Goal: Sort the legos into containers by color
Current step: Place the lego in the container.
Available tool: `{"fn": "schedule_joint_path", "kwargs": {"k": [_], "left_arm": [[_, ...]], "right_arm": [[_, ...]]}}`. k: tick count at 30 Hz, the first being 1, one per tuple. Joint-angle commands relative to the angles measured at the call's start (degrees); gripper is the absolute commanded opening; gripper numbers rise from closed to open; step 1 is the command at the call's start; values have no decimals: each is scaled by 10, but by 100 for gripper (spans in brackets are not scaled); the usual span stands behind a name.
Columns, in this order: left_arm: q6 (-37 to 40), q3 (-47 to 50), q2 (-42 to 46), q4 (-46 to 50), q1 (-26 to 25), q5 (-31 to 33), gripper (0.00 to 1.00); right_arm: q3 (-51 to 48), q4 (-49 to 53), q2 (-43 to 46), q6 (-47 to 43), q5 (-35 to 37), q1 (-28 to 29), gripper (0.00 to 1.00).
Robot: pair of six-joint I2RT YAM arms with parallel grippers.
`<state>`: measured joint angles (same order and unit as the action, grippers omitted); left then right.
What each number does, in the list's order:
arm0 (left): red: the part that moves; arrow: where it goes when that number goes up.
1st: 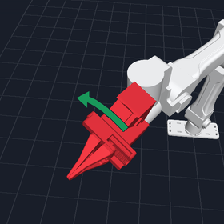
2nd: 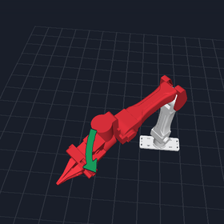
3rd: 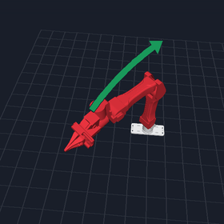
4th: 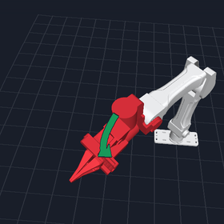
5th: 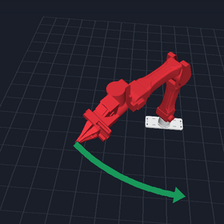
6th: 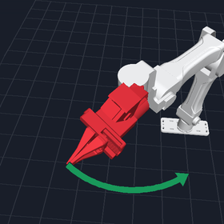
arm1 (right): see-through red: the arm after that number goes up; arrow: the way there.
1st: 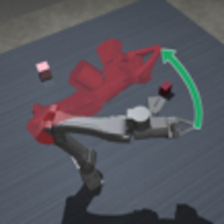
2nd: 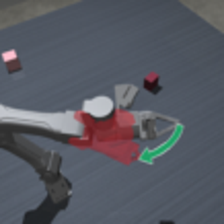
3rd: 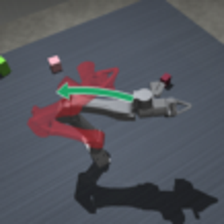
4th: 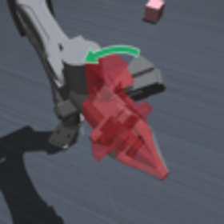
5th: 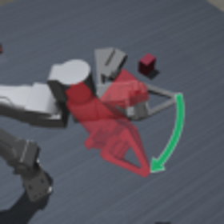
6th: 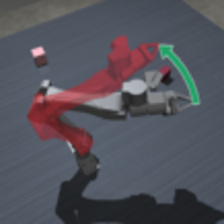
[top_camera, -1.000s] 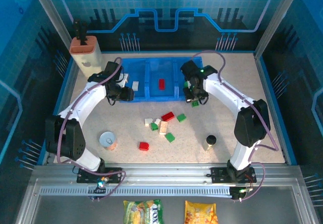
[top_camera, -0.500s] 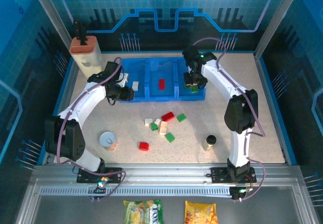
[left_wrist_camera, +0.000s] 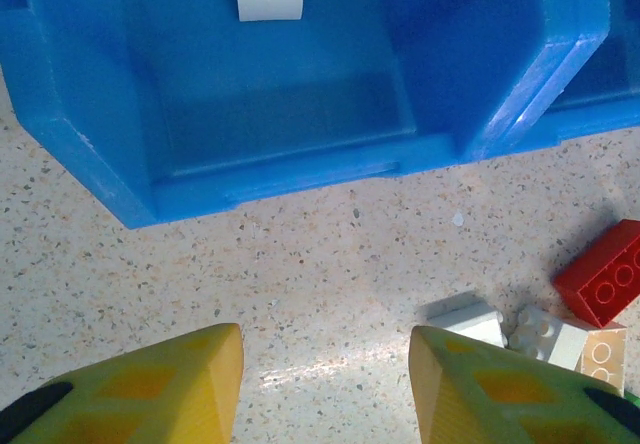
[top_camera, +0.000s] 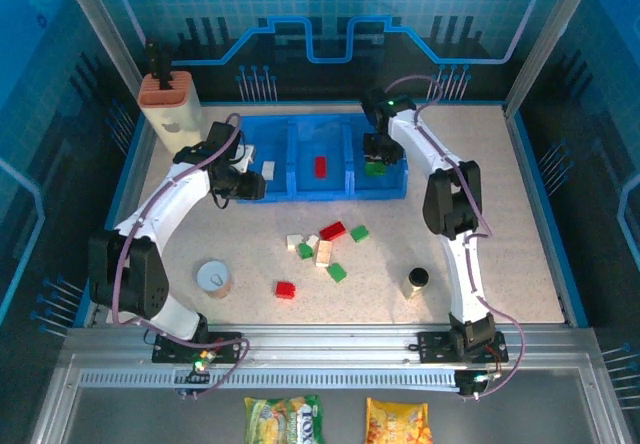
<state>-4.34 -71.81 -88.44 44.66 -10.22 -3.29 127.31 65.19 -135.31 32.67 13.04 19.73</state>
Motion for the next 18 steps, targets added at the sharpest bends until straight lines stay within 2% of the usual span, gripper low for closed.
{"fn": "schedule_joint_path", "kwargs": {"k": [1, 8, 18], "left_arm": [[6, 7, 13, 1, 7, 6, 48], [7, 7, 11, 2, 7, 9, 48], [7, 6, 7, 3, 7, 12, 48]], "right_arm": [[42, 27, -32, 58, -1, -4, 38], [82, 32, -75, 88, -25, -8, 39], [84, 19, -84, 104, -43, -8, 41]]}}
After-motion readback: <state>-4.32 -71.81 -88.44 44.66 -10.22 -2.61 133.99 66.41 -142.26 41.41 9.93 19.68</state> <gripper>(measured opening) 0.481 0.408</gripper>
